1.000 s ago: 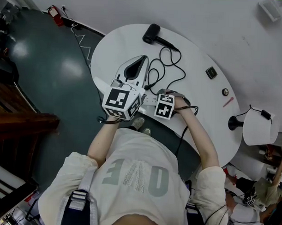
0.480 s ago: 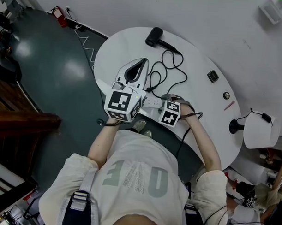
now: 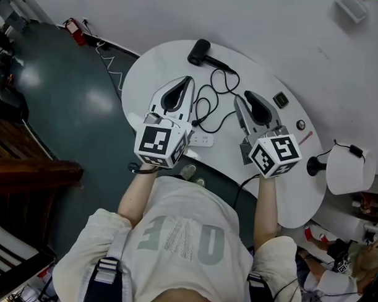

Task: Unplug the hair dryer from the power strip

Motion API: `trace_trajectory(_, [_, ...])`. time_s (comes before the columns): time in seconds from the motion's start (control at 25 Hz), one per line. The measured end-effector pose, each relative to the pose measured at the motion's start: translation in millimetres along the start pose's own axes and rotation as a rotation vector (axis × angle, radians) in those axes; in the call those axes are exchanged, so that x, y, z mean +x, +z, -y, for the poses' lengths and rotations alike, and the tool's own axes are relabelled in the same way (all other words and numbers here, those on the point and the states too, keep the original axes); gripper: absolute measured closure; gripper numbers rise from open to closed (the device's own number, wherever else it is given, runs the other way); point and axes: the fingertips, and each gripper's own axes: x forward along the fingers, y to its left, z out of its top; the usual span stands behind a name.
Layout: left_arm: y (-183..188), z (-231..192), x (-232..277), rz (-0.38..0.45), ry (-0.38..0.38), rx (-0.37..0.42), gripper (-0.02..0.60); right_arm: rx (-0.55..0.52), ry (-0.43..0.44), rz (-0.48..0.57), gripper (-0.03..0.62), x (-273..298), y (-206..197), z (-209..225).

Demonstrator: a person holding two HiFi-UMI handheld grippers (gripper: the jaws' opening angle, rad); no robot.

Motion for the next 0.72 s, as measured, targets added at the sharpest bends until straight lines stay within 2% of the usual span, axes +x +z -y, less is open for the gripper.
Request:
trace_trajectory(0.08, [5, 7, 2, 0.000, -0.003, 0.024, 0.575, 0.075, -0.188, 0.182, 0.581, -23, 33, 21])
trace_trajectory(0.16, [9, 14, 2, 0.002, -0.006, 0.046, 0.575, 0.097, -0.348, 0.252, 0.589, -42, 38, 34])
trace_trajectory(0.24, [11, 18, 1, 0.003, -0.008, 0.053, 0.575, 0.105, -0.427, 0.263, 0.591, -52, 30, 36])
trace_trajectory(0.4, [5, 21, -1, -0.013, -0.009, 0.052, 0.575, 0.077, -0.470, 0.247, 0.591, -57, 14, 32])
trace_trajectory(0.72, [-2, 19, -2, -0.018, 0.005, 0.042, 0.575, 0.027, -0.428, 0.209, 0.591, -45, 9, 21])
